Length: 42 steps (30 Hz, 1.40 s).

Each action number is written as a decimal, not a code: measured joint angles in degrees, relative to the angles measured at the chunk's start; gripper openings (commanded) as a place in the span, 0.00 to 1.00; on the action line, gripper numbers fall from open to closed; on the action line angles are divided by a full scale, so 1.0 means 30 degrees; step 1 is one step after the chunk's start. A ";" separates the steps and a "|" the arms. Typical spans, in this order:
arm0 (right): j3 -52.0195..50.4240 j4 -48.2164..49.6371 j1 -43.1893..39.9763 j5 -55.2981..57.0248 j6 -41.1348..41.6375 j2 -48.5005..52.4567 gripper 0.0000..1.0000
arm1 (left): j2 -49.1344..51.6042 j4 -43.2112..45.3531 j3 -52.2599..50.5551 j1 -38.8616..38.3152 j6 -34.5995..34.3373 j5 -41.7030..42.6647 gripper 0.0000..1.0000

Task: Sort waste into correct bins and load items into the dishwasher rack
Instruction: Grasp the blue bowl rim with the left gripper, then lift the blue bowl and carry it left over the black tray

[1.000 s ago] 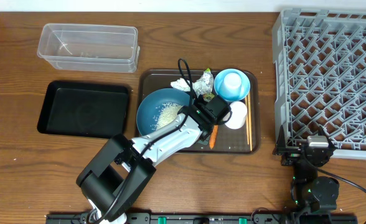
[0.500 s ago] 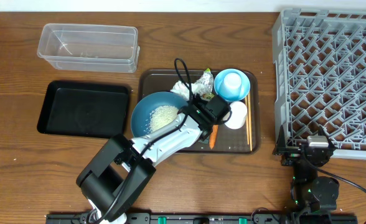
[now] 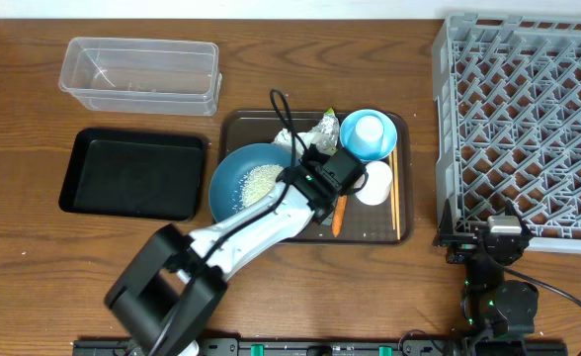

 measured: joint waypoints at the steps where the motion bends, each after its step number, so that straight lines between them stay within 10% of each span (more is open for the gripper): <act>1: 0.0000 0.0000 0.0000 0.0000 0.0000 0.0000 0.99 | -0.0255 -0.0066 0.0000 0.0000 -0.0036 0.0051 0.06; 18: 0.0000 0.0000 0.0000 0.0000 0.0000 0.0000 0.99 | -0.1843 -0.2433 0.0000 0.1224 -0.0277 -0.0051 0.06; 42: 0.0000 -0.0007 0.0000 0.0000 0.0000 0.0000 0.99 | -0.7723 -0.2535 0.0000 1.1839 0.3351 0.2776 0.06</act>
